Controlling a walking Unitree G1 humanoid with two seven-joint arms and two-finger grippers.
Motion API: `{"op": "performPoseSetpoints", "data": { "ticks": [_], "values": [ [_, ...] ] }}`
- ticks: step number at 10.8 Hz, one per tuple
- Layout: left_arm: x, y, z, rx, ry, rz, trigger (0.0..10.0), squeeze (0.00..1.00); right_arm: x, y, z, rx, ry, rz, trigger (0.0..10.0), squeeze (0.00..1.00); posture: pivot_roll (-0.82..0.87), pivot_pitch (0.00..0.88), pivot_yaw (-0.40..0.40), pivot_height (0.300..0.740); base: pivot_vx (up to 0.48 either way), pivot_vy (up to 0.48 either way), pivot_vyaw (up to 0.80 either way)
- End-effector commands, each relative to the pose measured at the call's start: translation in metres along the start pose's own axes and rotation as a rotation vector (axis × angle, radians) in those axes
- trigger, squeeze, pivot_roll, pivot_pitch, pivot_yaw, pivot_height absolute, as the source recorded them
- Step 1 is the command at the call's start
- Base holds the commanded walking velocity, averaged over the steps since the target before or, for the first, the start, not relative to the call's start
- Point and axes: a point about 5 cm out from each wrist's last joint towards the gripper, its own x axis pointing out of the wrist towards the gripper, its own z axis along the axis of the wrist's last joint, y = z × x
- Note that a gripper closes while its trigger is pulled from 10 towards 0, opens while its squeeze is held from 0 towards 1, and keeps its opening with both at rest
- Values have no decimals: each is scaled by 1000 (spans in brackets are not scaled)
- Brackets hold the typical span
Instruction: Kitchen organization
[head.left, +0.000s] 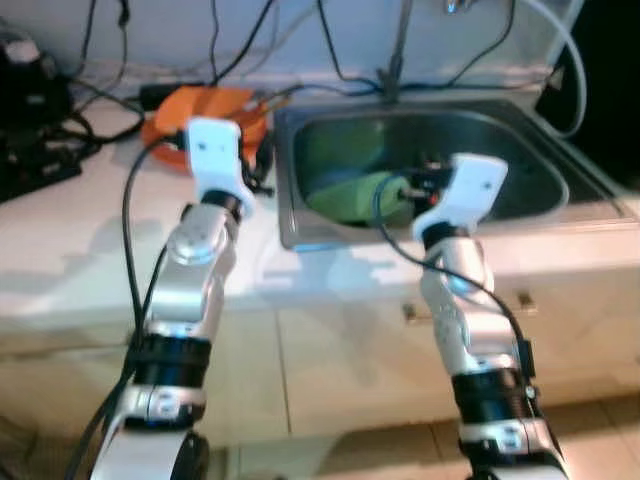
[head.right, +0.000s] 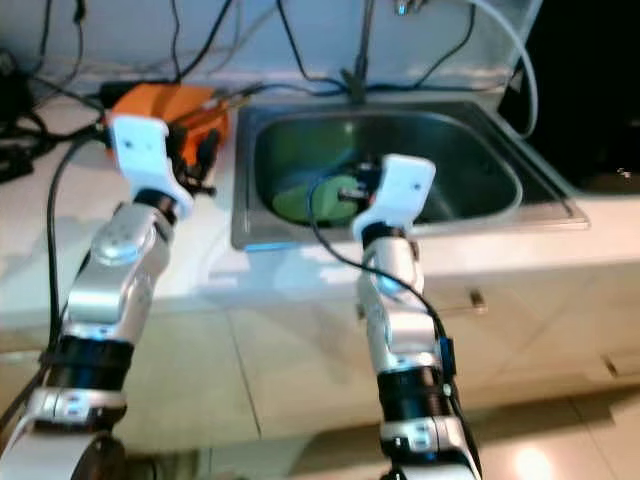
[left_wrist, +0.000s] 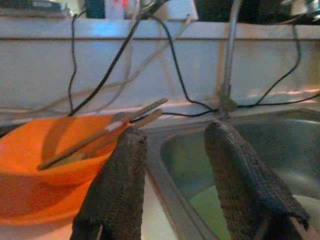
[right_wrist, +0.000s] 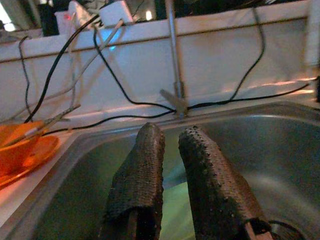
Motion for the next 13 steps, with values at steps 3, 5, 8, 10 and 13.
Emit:
{"op": "performPoseSetpoints", "data": {
  "ticks": [3, 5, 8, 10, 13],
  "values": [
    [-1, 5, 1, 6, 2, 9, 10000, 0, -1, 6, -3, 10, 14, 9, 10000, 0, -65, 0, 6, 740, 0, 106, 0],
    [-1, 2, 1, 14, 3, -3, 10000, 0, -2, 4, -4, 13, 17, 4, 10000, 0, -65, 0, 6, 740, 0, 0, 0],
    [0, 1, 4, 9, -2, -7, 10000, 0, -2, 2, -5, 25, 23, -11, 10000, 0, -64, 0, 7, 740, 0, 0, 0],
    [1, 2, 4, 11, -4, -6, 10000, 0, -1, 2, -4, 24, 22, -12, 10000, 0, -65, 0, 8, 740, 341, 0, 0],
    [1, 2, 4, 10, -1, -3, 10000, 0, -1, 2, -5, 15, 25, -5, 10000, 0, -63, 0, 8, 740, 352, 0, 0]
  ]
}}
